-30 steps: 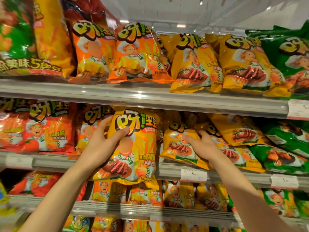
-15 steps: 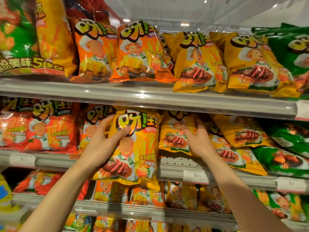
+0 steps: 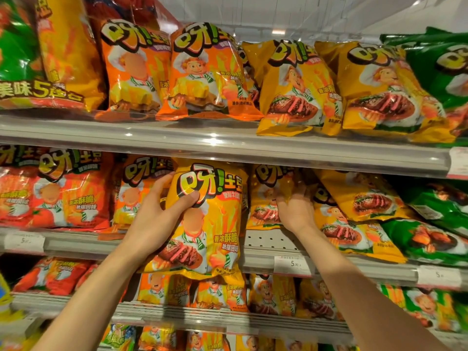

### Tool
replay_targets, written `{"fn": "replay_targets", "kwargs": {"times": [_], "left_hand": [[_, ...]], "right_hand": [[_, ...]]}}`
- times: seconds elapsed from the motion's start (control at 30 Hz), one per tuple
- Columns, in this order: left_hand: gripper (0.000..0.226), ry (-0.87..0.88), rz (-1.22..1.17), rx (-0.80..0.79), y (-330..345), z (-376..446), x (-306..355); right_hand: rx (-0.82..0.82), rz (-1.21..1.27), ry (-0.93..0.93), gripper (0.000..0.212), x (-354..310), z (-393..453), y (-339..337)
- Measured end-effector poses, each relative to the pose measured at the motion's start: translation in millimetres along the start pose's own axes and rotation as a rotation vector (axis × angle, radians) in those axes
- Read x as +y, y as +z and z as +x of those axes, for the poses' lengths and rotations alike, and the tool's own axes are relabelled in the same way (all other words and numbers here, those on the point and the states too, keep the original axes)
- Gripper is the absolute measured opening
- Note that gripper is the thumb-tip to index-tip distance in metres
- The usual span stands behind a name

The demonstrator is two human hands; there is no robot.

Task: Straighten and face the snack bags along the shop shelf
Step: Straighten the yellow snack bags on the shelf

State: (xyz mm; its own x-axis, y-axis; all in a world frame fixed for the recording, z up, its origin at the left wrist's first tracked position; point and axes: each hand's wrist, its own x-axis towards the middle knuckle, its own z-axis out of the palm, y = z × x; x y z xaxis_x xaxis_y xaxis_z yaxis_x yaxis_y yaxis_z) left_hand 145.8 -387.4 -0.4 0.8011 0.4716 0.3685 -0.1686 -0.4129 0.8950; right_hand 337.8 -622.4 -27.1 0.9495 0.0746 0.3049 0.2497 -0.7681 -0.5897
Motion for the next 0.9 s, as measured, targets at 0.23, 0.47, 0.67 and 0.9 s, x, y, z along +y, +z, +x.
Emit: {"fn": "replay_targets", "kwargs": {"times": [0.23,0.47,0.67,0.9], "left_hand": [[0.069,0.020,-0.023,-0.011,-0.1,-0.4,-1.7],[0.081,0.039,-0.052,-0.023,3.1,-1.3,-1.5],[0.076,0.054,-0.067,-0.020,8.9,-2.2,-7.0],[0.087,0.072,-0.032,-0.060,53.6,-5.2,-6.3]], "right_hand": [[0.041,0.151,-0.009,0.078,-19.3,-3.9,27.9],[-0.059,0.089,0.012,0.080,-14.2,9.8,18.4],[-0.006,0.180,-0.025,0.064,-14.1,-17.0,-16.6],[-0.391,0.740,-0.047,0.081,-32.6,-83.5,-25.9]]}}
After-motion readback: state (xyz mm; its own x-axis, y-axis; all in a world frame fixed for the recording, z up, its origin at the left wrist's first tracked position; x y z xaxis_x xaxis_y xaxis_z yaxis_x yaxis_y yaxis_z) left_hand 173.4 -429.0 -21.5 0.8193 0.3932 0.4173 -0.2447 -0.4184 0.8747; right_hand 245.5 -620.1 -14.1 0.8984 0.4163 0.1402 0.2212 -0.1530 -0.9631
